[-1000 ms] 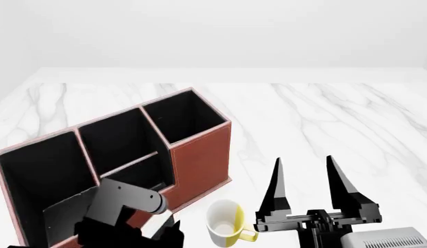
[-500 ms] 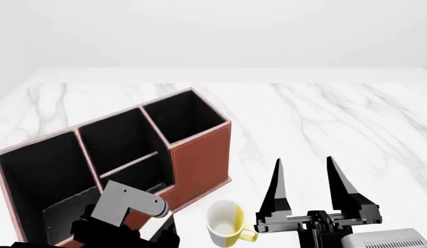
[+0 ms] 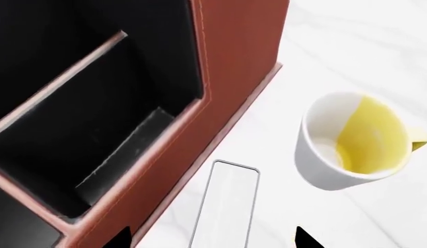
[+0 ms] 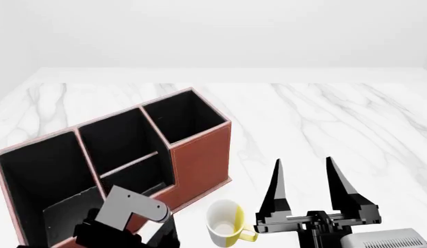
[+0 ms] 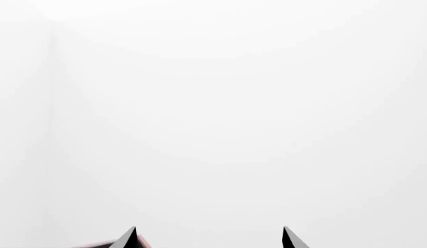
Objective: Pick up the book and place it in the right compartment of the caddy.
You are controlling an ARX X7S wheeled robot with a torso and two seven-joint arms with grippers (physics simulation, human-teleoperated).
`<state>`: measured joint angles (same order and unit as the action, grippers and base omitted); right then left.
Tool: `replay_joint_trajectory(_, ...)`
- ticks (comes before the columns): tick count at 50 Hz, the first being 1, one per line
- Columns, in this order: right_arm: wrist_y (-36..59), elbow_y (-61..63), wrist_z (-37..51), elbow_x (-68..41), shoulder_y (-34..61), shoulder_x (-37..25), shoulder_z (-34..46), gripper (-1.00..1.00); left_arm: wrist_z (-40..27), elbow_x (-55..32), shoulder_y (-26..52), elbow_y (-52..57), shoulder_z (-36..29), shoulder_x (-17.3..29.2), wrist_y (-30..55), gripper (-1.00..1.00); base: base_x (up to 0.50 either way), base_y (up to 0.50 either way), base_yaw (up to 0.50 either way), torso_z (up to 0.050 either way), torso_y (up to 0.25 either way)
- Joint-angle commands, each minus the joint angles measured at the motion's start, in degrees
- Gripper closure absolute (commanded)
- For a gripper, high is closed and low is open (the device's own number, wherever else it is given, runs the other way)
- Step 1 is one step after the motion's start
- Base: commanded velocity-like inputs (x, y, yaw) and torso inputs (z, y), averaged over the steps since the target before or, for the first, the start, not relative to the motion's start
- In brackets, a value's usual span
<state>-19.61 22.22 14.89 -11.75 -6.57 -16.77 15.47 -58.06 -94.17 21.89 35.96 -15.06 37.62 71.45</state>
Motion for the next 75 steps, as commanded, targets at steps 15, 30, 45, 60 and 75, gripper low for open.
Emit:
replay_joint_trajectory(15,-0.08,-0.15,-0.70,0.82,0.09,0.40,-0.40,-1.00,5.79,6.22,-2.93,-0.92,0.01,-0.47,-1.91,-1.00,0.00,0.00,0.00,0.000,0.000)
replay_joint_trajectory(30,-0.31,-0.32,-0.45,0.99,0.01,0.16,0.05,-1.00,9.40,10.85,-4.95,-1.39,-1.10,-0.14,-3.21,-1.00,0.00,0.00,0.00,0.000,0.000)
replay_joint_trajectory(45,-0.86,-0.59,-0.22,1.26,-0.17,-0.01,0.50,-1.00,11.83,14.53,-5.96,-0.25,-2.56,0.92,-3.82,1.00,0.00,0.00,0.00,0.000,0.000)
replay_joint_trajectory(60,-0.64,-0.38,0.14,1.13,-0.06,-0.27,0.80,-1.00,15.38,16.03,-2.27,5.63,-2.70,3.84,-4.04,1.00,0.00,0.00,0.00,0.000,0.000)
replay_joint_trajectory(75,-1.17,-0.98,0.35,1.58,-0.06,-0.36,1.29,-1.00,-0.52,-18.91,20.33,22.31,3.51,17.23,-9.89,1.00,0.00,0.00,0.00,0.000,0.000)
